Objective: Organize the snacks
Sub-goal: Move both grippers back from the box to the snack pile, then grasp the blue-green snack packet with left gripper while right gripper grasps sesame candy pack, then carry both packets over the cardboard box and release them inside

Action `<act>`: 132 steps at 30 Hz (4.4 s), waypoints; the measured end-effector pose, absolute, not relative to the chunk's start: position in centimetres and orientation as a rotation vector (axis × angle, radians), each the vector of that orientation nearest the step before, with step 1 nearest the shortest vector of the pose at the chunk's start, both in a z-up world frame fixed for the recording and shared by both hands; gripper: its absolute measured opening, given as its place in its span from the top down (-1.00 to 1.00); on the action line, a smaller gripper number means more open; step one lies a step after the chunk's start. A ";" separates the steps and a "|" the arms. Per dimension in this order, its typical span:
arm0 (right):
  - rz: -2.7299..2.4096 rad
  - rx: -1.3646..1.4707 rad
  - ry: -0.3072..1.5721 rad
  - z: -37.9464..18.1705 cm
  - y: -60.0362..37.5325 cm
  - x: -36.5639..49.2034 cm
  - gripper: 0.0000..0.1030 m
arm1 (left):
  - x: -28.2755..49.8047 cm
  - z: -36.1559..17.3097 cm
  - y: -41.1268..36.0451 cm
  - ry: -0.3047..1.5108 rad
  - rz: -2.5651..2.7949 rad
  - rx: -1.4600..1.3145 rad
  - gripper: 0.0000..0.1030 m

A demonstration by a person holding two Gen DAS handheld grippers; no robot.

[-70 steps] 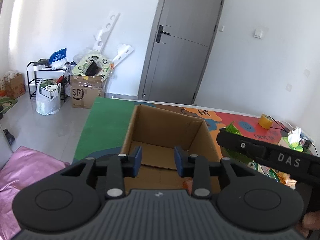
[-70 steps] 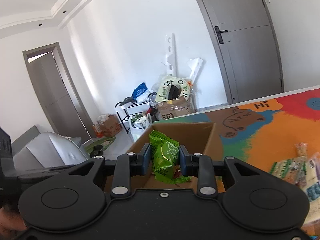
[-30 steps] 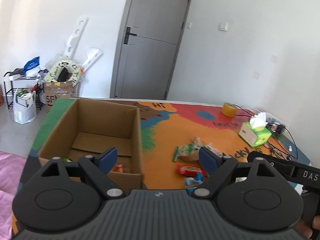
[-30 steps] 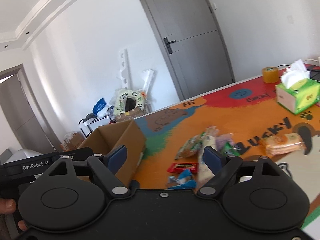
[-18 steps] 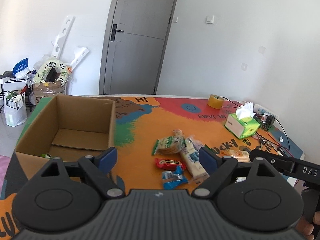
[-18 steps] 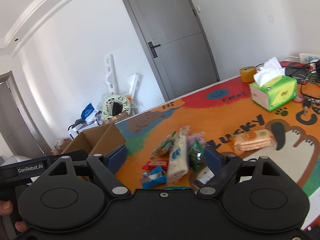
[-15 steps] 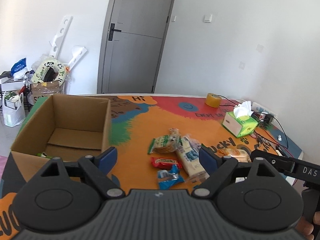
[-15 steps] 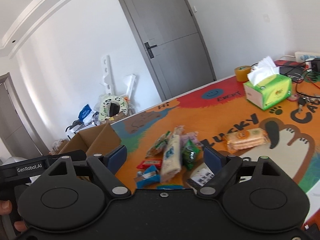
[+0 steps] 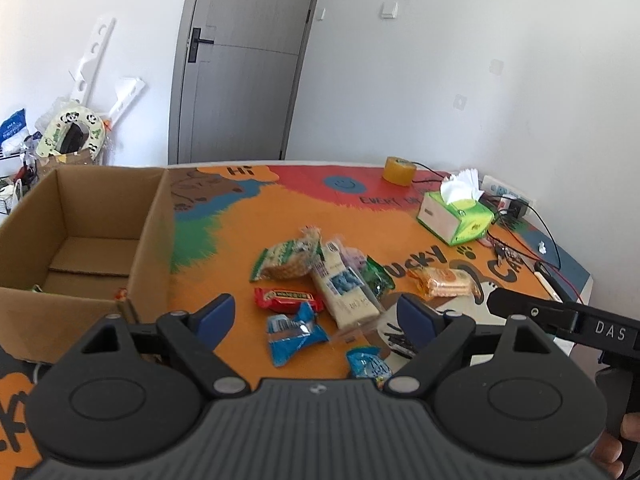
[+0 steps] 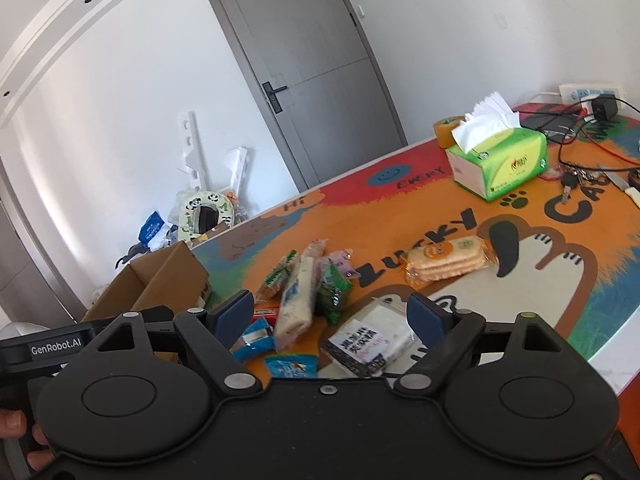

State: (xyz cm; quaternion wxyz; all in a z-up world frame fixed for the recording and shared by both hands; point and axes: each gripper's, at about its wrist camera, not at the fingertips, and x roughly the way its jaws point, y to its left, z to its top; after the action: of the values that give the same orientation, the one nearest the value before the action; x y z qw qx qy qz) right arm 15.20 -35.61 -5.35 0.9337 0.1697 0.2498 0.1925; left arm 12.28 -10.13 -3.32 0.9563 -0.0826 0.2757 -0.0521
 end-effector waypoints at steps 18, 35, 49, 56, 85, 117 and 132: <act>0.360 0.358 0.589 -9.0 -36.6 17.1 -0.62 | 15.7 -8.0 -13.4 0.672 -0.153 -0.155 -0.57; 0.350 0.378 0.635 -11.1 -37.5 18.4 -0.62 | 17.5 -11.1 -16.2 0.735 -0.138 -0.068 0.23; 0.390 0.371 0.653 -10.4 -35.8 18.2 -0.35 | 16.5 -9.5 -13.5 0.704 -0.153 -0.140 0.47; 0.389 0.362 0.681 -10.6 -34.1 19.2 -0.32 | 15.8 -8.9 -11.5 0.684 -0.144 -0.179 0.48; 0.355 0.259 0.570 -7.0 -31.6 18.2 0.07 | 13.8 -4.5 -8.1 0.552 -0.092 -0.212 0.48; 0.562 0.239 0.462 -1.6 -22.3 17.4 0.07 | 11.7 -0.1 -0.4 0.403 0.050 -0.234 0.48; 0.651 0.196 0.472 -1.0 -17.0 18.6 0.08 | 12.9 -1.3 4.6 0.411 0.149 -0.281 0.48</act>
State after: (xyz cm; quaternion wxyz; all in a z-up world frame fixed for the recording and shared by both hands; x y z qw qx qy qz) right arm 18.62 -16.96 -1.04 0.9155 0.0954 0.2292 0.3165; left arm 12.90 4.55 -1.32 0.9665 -0.1387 0.2032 0.0735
